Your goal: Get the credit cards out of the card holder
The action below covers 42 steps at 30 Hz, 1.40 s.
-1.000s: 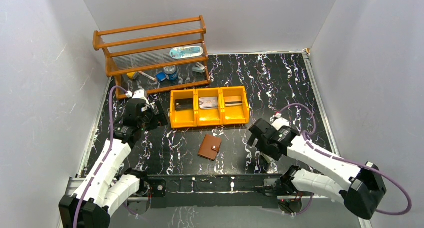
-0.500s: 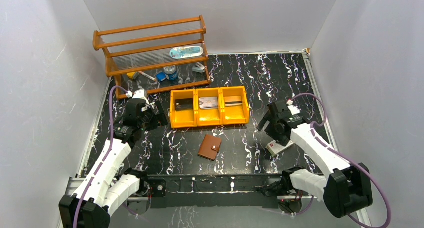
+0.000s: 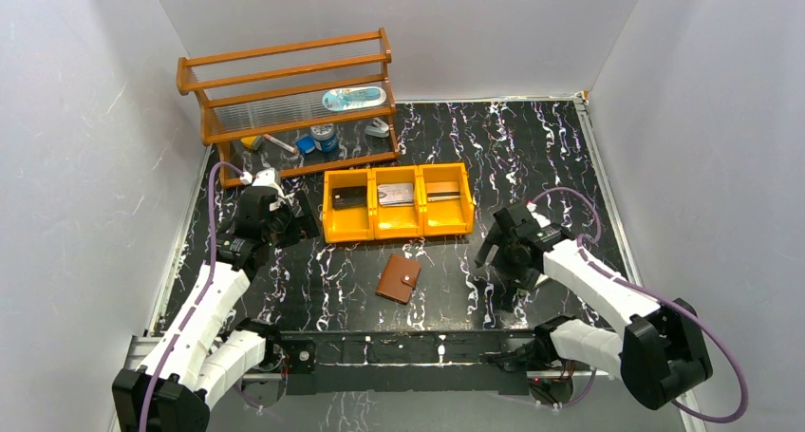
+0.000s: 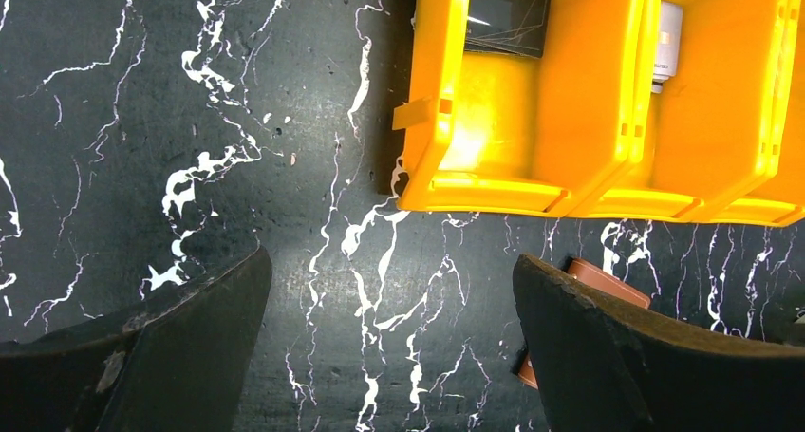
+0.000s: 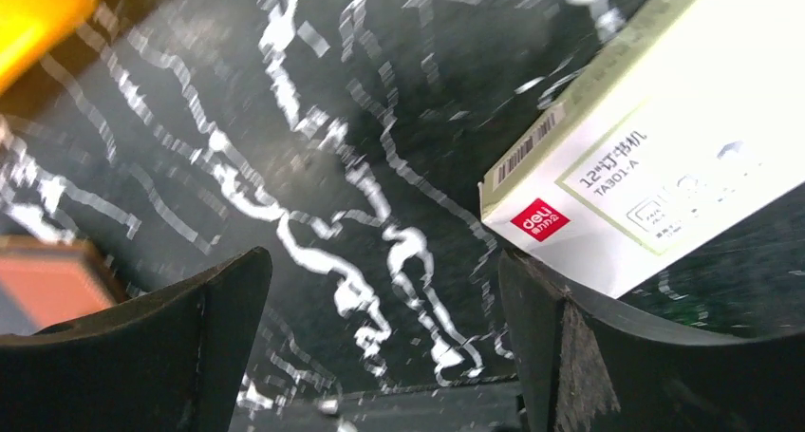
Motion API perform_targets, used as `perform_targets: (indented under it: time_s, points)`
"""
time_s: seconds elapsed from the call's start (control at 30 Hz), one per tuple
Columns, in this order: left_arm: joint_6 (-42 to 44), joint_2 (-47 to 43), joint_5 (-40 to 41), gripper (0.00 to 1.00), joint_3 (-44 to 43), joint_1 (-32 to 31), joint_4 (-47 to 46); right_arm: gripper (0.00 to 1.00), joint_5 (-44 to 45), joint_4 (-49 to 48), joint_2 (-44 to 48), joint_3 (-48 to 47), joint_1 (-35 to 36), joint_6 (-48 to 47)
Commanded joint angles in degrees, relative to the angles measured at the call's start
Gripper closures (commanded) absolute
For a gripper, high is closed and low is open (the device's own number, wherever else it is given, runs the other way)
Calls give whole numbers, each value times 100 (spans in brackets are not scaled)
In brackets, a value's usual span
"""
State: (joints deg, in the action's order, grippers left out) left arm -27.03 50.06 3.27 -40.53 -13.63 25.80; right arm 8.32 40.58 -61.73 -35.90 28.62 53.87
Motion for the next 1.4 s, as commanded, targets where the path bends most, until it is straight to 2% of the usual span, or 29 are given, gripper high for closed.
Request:
perform_targets:
  time_s: [0.0, 0.1, 0.17, 0.27, 0.33, 0.43, 0.57, 0.6, 0.73, 0.87, 0.93, 1.03, 1.23, 1.37]
  points:
    - [62, -29, -172, 2, -1, -4, 55, 2, 1395, -43, -172, -2, -575, 42]
    - [22, -3, -159, 2, 4, 0, 31, 2, 1337, -377, -362, -23, -1562, -420]
    - [43, 9, -196, 2, 14, -4, 39, 2, 1154, -827, -401, -27, -1944, -787]
    - [76, 19, -397, 2, 17, -4, -5, 2, 506, -853, -629, -392, -2032, -1300]
    - [104, 23, -708, 2, 45, -3, -76, 4, -344, -832, -545, -499, -1936, -1460]
    - [44, 26, -1381, 6, 165, -8, -333, 11, -554, -830, 13, -483, -1266, -1269]
    - [-239, 74, -2337, 9, 411, -9, -636, 13, 31, -516, 208, -721, 281, -263]
    - [-295, 87, -2507, 9, 448, -15, -653, 15, 252, -477, 126, -796, 857, -12]
    - [-340, 0, -2447, 9, 523, -28, -617, 16, 1061, -484, -708, -1345, 2546, 748]
    - [84, -90, -1531, 7, 116, -26, 56, 15, 1953, 100, -2157, -2541, 3720, 1105]
    - [222, -222, -1107, 6, 37, -27, 217, 14, 2313, 519, -2871, -3067, 4002, 1351]
    - [115, -512, -659, 5, 123, -34, 246, 16, 2427, 647, -3401, -3409, 4164, 1537]
    - [31, -918, -33, 4, 125, -31, 358, 23, 2325, 394, -3730, -3351, 4187, 1712]
    - [19, -982, -50, 3, 140, -30, 341, 26, 2422, 373, -3944, -3367, 4165, 1687]
